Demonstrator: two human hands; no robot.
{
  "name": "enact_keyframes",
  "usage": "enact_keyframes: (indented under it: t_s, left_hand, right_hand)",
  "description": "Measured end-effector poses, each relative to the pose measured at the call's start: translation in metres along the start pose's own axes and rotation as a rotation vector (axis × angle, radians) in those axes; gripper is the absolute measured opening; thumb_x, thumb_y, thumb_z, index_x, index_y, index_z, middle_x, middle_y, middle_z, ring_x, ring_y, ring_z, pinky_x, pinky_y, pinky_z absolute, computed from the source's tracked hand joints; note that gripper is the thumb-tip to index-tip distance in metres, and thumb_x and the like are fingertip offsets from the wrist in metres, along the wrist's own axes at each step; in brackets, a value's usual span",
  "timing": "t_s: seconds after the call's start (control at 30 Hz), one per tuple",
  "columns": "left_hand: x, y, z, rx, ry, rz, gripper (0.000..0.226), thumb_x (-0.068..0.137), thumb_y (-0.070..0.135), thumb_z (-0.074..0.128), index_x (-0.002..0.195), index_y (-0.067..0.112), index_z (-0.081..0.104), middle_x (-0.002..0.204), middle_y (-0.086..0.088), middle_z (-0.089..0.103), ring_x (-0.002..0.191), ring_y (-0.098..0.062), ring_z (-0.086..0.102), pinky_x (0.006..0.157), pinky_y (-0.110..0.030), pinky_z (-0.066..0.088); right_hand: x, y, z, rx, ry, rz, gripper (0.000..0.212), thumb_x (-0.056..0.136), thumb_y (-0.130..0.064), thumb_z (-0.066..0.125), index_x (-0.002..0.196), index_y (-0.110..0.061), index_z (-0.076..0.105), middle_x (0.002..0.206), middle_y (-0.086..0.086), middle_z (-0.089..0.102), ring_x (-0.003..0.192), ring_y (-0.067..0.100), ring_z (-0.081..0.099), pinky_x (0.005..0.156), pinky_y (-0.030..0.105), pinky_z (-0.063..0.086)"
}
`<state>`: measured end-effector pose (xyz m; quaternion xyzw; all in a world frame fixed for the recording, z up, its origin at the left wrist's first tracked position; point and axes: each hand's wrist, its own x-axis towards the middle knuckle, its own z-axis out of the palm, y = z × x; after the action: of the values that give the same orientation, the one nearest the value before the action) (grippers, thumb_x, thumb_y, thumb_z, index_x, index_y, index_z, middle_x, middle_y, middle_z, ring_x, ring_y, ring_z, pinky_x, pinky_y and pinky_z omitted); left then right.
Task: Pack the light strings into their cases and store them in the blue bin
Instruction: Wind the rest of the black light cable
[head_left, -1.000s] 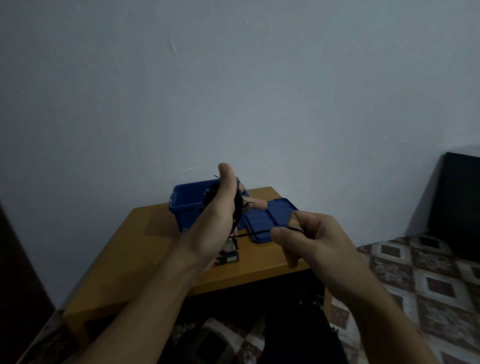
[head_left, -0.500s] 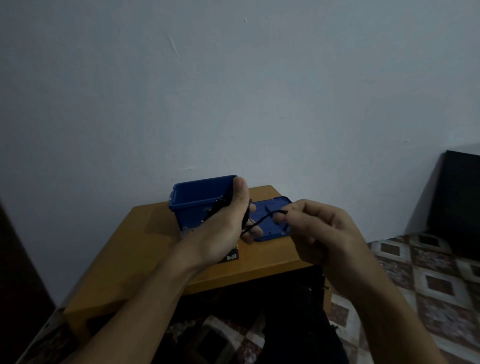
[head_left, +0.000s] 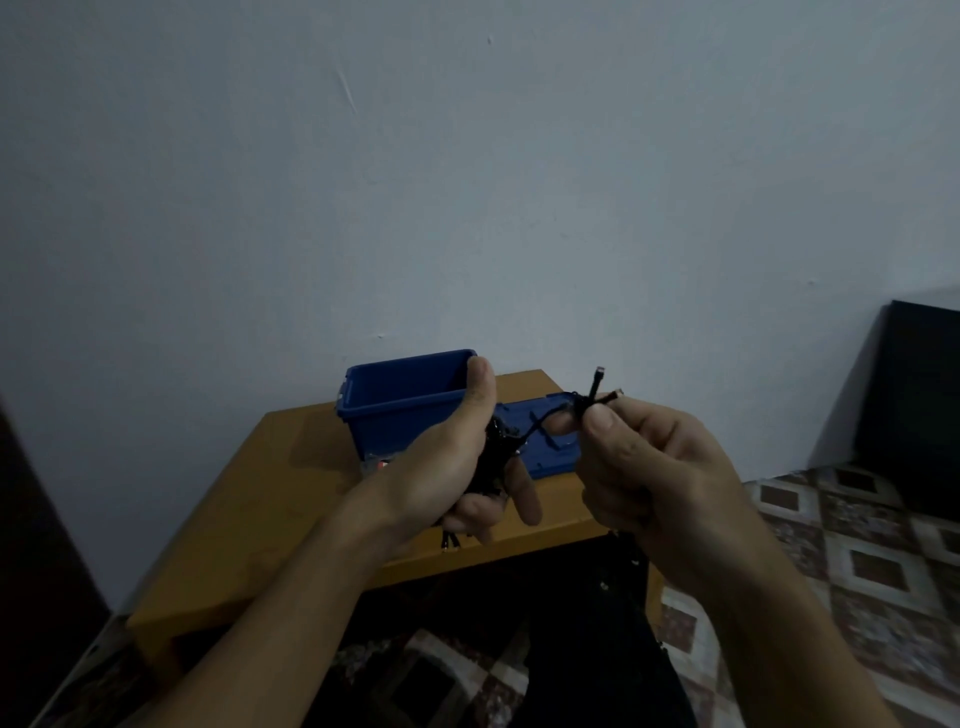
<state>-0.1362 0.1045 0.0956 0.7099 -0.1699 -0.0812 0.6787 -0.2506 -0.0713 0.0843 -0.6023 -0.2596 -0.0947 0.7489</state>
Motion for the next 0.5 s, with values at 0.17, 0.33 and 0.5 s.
enact_keyframes:
  t_s: [0.17, 0.33, 0.5]
  left_hand:
    - [-0.036, 0.009, 0.001, 0.197, -0.43, -0.219, 0.124, 0.041, 0.108, 0.03, 0.094, 0.003, 0.07, 0.078, -0.026, 0.048, 0.038, -0.019, 0.028, 0.037, -0.024, 0.042]
    - [-0.061, 0.025, 0.005, 0.172, -0.617, -0.149, 0.103, 0.077, 0.092, 0.007, 0.058, -0.001, 0.046, 0.044, -0.007, 0.027, 0.037, -0.02, 0.024, 0.055, -0.035, 0.032]
    - [-0.064, 0.022, 0.009, -0.002, -0.657, -0.167, 0.09, 0.083, 0.088, 0.008, 0.045, 0.012, 0.037, 0.037, -0.003, 0.025, 0.035, -0.021, 0.025, 0.062, -0.037, 0.044]
  right_hand:
    - [0.002, 0.002, 0.002, 0.008, 0.069, 0.031, 0.026, 0.098, -0.032, 0.057, 0.09, -0.014, 0.075, 0.056, -0.002, 0.028, 0.046, 0.014, 0.018, 0.044, 0.024, 0.02]
    - [0.004, 0.008, 0.002, -0.105, 0.18, 0.141, 0.031, 0.093, -0.04, 0.057, 0.08, -0.016, 0.072, 0.053, -0.001, 0.03, 0.046, 0.014, 0.02, 0.043, 0.025, 0.02]
    - [0.005, 0.014, 0.012, -0.147, 0.179, 0.147, 0.033, 0.092, -0.042, 0.058, 0.076, -0.017, 0.071, 0.05, -0.004, 0.033, 0.044, 0.012, 0.022, 0.043, 0.025, 0.019]
